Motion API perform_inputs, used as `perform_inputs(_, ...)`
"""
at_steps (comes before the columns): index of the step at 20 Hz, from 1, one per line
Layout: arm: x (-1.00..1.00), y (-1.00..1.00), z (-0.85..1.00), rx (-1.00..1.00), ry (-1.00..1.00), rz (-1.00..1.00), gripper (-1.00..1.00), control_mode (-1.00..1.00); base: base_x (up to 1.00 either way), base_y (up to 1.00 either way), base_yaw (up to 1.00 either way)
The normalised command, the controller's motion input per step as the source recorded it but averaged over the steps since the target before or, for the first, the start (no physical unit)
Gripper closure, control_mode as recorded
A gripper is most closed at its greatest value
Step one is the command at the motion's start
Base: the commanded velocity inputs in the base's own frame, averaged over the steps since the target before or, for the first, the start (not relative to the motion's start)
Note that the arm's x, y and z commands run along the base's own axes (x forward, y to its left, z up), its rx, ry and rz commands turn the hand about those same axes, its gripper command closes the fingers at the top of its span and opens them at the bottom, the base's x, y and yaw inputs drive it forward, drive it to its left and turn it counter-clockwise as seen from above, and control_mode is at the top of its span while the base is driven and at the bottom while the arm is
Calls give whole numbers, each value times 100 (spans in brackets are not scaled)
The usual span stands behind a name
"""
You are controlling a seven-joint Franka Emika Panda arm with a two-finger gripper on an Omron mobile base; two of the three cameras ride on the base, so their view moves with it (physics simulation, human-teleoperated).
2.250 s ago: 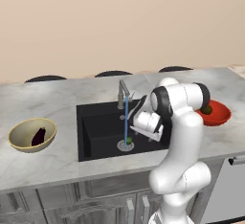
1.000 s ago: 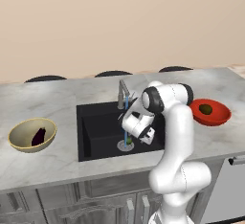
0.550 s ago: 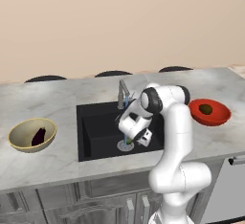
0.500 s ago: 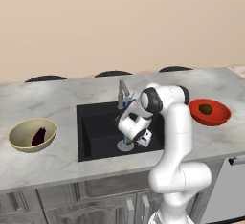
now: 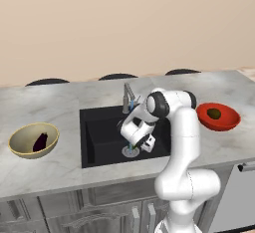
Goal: Pick the avocados from the sink and place them in one bowl. Place the eggplant in the other bowl. Then turn off the sink faucet.
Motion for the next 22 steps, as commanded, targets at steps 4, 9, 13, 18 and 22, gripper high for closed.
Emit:
perform_inputs(4,20,9,-29,0,0,-4,-100,-100,0,0,0)
perform_inputs(9,14,6,-32,0,0,-4,-100,-100,0,0,0)
perform_inputs(13,2,1,-25,0,0,-2,-100,-100,0,0,0)
perform_inputs(18,0,0,-24,2,0,-3,100,-100,0,0,0)
perform_inputs(22,-1,0,-17,3,7,-2,100,-100,0,0,0)
